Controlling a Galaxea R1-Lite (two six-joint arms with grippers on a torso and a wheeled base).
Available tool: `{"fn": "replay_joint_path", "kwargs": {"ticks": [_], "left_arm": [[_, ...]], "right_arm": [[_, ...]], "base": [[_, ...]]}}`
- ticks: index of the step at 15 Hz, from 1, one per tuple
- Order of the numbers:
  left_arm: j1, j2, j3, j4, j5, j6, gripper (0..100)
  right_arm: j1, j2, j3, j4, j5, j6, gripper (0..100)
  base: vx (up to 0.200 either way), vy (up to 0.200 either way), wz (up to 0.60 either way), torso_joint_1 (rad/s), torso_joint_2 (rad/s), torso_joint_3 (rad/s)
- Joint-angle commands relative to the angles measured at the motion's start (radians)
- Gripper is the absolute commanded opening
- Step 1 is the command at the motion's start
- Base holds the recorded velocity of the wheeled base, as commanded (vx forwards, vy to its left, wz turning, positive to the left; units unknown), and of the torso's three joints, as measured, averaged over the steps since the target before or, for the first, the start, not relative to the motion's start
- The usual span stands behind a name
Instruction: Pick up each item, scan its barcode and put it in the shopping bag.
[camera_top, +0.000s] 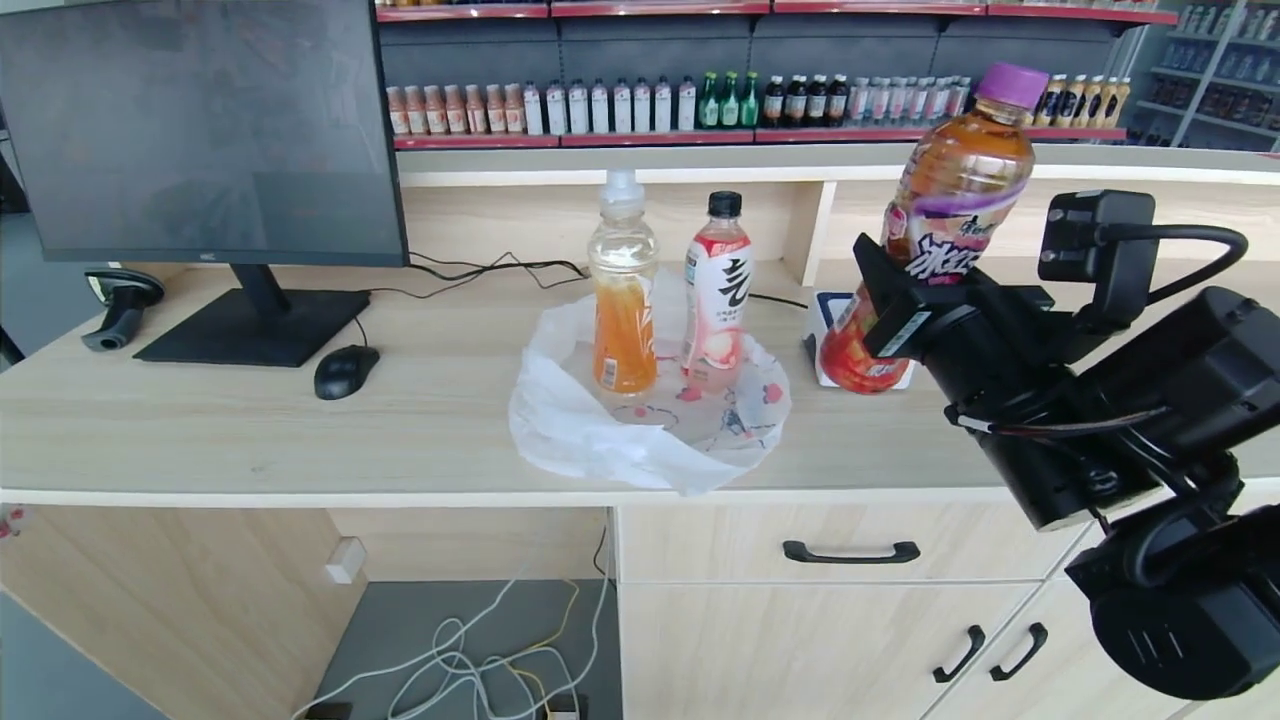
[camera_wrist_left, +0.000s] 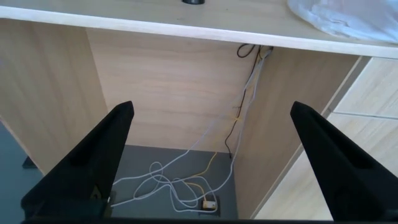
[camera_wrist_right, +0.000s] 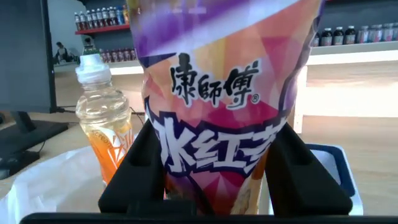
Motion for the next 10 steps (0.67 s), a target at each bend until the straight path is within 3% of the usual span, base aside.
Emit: {"fn": "replay_joint_path", "kwargs": {"ticks": [1,4,10], "left_arm": [[0.001,0.0,0.0,-0.001,0.0,0.0,100],[0.001,0.0,0.0,-0.001,0.0,0.0,100],[0.001,0.0,0.0,-0.001,0.0,0.0,100]], "right_arm": [[0.012,0.007,0.001,0.004,0.005,0.0,0],[0.014,0.009,0.001,0.004,0.005,0.0,0],[0.018,0.023,-0.001,0.004,0.005,-0.002,0]], "base": [[0.0,0.0,0.6,0.002,0.0,-0.002],[0.0,0.0,0.6,0.001,0.0,0.004],[0.0,0.0,0.0,0.0,0.0,0.0]]}}
